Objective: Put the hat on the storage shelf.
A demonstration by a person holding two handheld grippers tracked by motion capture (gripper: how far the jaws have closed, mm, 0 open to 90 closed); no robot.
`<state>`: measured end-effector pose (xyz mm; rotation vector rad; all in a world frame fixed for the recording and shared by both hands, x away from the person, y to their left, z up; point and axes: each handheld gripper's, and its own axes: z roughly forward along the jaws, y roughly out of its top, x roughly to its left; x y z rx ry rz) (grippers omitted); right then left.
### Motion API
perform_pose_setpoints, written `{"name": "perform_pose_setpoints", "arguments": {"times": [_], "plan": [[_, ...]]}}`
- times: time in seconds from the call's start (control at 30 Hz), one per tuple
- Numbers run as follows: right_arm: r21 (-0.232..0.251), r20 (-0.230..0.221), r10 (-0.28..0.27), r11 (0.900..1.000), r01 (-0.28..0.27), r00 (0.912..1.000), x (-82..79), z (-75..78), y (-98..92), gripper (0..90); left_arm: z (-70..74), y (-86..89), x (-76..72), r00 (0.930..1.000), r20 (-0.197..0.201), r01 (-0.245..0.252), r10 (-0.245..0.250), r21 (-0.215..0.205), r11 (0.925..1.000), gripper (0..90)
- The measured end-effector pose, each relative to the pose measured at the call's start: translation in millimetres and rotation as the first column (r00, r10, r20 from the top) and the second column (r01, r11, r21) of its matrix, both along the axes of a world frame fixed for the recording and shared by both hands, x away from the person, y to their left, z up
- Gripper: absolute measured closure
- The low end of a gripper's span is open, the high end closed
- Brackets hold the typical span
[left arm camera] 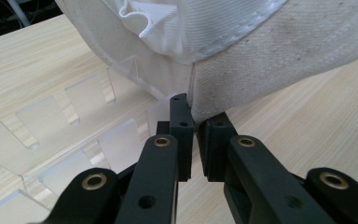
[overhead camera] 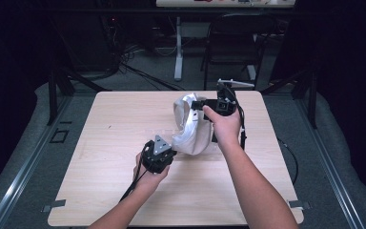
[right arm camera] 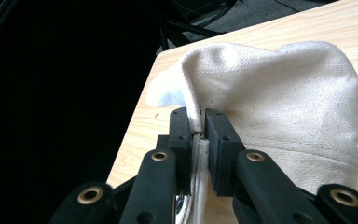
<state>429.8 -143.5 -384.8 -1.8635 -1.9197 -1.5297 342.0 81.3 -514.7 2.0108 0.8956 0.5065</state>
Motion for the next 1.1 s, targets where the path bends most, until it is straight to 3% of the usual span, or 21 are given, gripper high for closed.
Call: {"name": "perform_pose_setpoints", "arguments": {"times": [0.13,0.3,0.4,0.57,0.7,0.77,0.9,1.0,1.1], "plan": [[-0.013,0.006,0.003,1.000,-0.002,1.0000,-1.4,0.3,-1.6,81.6,-0.9,2.5,-3.8,0.9999,-0.015,0.006,-0.007,-0.033,0.9994,77.0],[-0.016,0.008,-0.007,1.000,0.007,0.9999,-2.1,-0.2,-6.4,81.3,1.4,7.4,-13.0,1.0000,-0.002,0.009,-0.009,-0.055,0.9985,65.2],[-0.020,0.005,-0.008,1.000,0.008,1.0000,-3.1,-0.7,-9.0,80.9,5.3,18.6,-21.6,1.0000,-0.003,0.004,-0.004,-0.068,0.9977,60.1],[-0.020,0.004,-0.013,1.000,0.013,0.9999,-4.6,-0.8,-11.4,80.4,8.2,38.1,-30.7,0.9991,-0.042,-0.004,0.000,-0.095,0.9955,59.8],[-0.024,0.005,-0.010,1.000,0.010,0.9999,-5.3,-0.3,-11.4,79.7,8.9,52.5,-36.1,0.9988,-0.046,-0.022,0.018,-0.097,0.9951,59.4],[-0.037,0.007,-0.004,0.999,0.005,1.0000,-6.1,-0.5,-10.8,78.5,9.5,67.6,-38.8,0.9981,-0.050,-0.040,0.035,-0.098,0.9944,58.9],[-0.039,0.016,-0.007,0.999,0.008,0.9998,-6.7,-0.4,-9.0,77.5,6.8,82.5,-39.3,0.9975,-0.042,-0.061,0.057,-0.099,0.9932,58.2],[-0.043,0.015,-0.003,0.999,0.003,0.9999,-7.7,0.1,-8.4,76.5,-1.4,96.8,-34.2,0.9937,-0.059,-0.101,0.096,-0.103,0.9895,57.9],[-0.047,0.019,-0.001,0.999,0.002,0.9998,-8.8,0.7,-8.0,75.9,-4.4,100.8,-32.2,0.9917,-0.076,-0.112,0.104,-0.113,0.9873,57.3]]}}
